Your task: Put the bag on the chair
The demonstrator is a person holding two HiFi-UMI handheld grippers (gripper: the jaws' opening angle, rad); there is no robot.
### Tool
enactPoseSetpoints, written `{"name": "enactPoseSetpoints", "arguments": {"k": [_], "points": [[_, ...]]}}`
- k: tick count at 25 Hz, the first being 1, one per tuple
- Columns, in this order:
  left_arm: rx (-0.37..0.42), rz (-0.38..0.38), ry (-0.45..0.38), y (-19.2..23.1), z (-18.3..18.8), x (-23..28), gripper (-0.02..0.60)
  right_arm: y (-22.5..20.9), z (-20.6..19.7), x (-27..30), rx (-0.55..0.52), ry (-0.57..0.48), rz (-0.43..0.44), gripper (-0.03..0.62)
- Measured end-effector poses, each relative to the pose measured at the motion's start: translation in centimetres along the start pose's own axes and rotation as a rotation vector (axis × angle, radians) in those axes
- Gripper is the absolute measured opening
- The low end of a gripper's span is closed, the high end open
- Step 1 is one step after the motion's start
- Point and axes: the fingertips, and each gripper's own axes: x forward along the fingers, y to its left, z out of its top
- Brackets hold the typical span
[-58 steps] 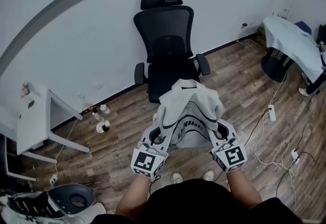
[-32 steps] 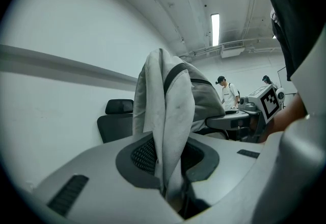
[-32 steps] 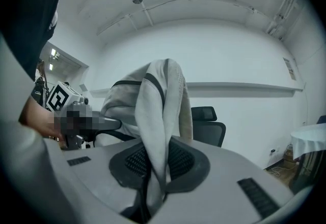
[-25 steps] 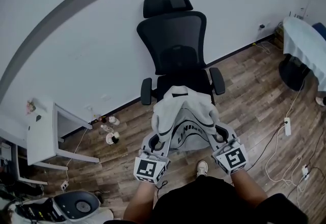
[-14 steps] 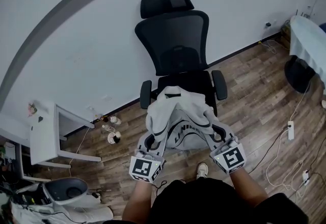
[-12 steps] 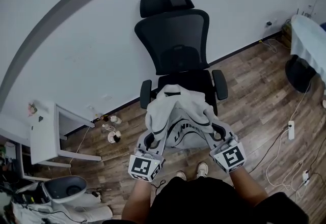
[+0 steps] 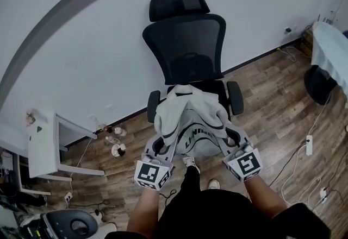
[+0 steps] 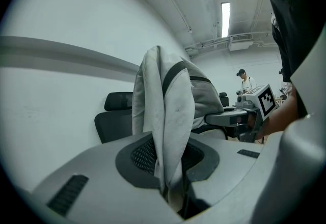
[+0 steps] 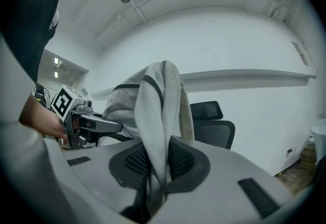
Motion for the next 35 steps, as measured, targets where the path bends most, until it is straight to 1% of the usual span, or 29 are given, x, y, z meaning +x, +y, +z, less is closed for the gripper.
{"name": "enactPoseSetpoints", "arguments": {"k": [5,10,19,23,26,30,31,34,35], "points": [[-0.022,-0.018,-0.025,2.7,0.5,2.5,0.084,-1.6,0.5,3.0,-0.020,0.009,-0.007,0.063],[-0.040,-0.052,-0.034,5.8,0.2,5.3,0.084,-3.2,0.2,6.5,-0.017,0.036,-0.036,0.063],[-0.065,-0.117,-0.009,11.5,-1.0,10.7,0.084,-6.2,-1.5,13.3,-0.008,0.107,-0.073,0.064],[-0.058,-0.156,0.014,13.8,-1.5,12.7,0.084,-7.5,-2.4,16.0,0.013,0.127,-0.113,0.064],[-0.055,-0.171,0.014,15.2,-1.3,14.6,0.084,-8.7,-2.4,17.8,0.007,0.146,-0.127,0.063],[-0.037,-0.186,0.011,16.4,-0.8,16.9,0.084,-10.5,-2.4,19.1,0.002,0.210,-0.152,0.063],[-0.032,-0.187,0.012,16.8,-0.6,17.5,0.084,-11.0,-2.4,19.5,0.003,0.206,-0.156,0.064],[-0.027,-0.180,0.015,17.8,-0.3,19.2,0.084,-12.4,-2.1,21.1,0.006,0.135,-0.158,0.063],[-0.026,-0.176,0.018,18.1,-0.3,19.7,0.084,-12.9,-2.1,21.6,0.007,0.127,-0.153,0.063]]}}
